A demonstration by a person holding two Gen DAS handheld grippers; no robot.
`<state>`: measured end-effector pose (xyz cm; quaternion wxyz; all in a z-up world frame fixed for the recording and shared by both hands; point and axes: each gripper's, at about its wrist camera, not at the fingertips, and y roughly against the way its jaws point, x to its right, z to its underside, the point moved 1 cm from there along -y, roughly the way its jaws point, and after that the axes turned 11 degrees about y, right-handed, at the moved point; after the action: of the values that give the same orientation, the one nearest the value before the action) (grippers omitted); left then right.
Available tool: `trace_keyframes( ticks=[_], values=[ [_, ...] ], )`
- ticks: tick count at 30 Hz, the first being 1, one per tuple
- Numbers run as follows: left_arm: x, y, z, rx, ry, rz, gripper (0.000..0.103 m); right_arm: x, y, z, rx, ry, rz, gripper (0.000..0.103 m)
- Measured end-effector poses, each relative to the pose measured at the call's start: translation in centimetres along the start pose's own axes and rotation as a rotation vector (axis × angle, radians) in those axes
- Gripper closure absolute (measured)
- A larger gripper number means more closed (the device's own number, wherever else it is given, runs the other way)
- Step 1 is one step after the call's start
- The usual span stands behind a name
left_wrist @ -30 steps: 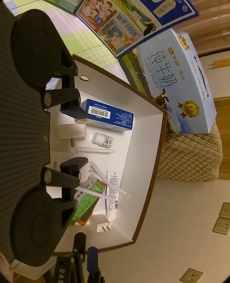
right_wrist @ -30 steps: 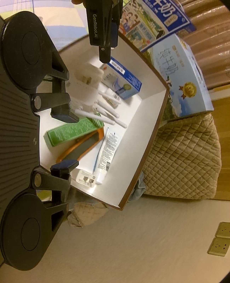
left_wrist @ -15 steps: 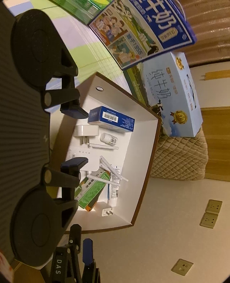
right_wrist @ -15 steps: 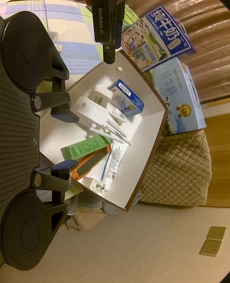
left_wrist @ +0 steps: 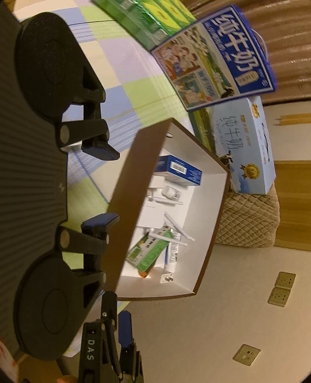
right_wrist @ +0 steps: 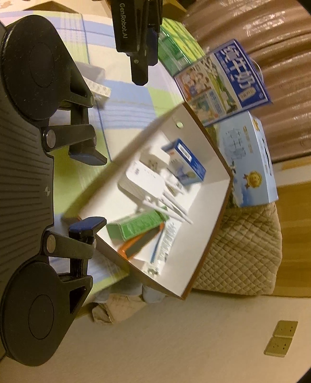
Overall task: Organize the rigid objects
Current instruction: 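Withdraw both tools from the box back over the table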
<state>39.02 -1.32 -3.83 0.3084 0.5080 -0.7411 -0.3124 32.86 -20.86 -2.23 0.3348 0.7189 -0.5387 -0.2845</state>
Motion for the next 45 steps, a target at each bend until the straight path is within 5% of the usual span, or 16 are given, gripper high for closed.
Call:
trace_keyframes(
  ticks=[26, 45],
  values=[
    [-5.4, 4.3, 11.1, -0.097, 0.215, -0.107, 0.058, -7.0, -1.4, 4.9, -0.103, 0.136, -0.151, 0.058],
    [-8.1, 3.4, 14.0, -0.148, 0.257, -0.193, 0.058, -10.6, -4.6, 5.5, -0.161, 0.201, -0.204, 0.058]
  ],
)
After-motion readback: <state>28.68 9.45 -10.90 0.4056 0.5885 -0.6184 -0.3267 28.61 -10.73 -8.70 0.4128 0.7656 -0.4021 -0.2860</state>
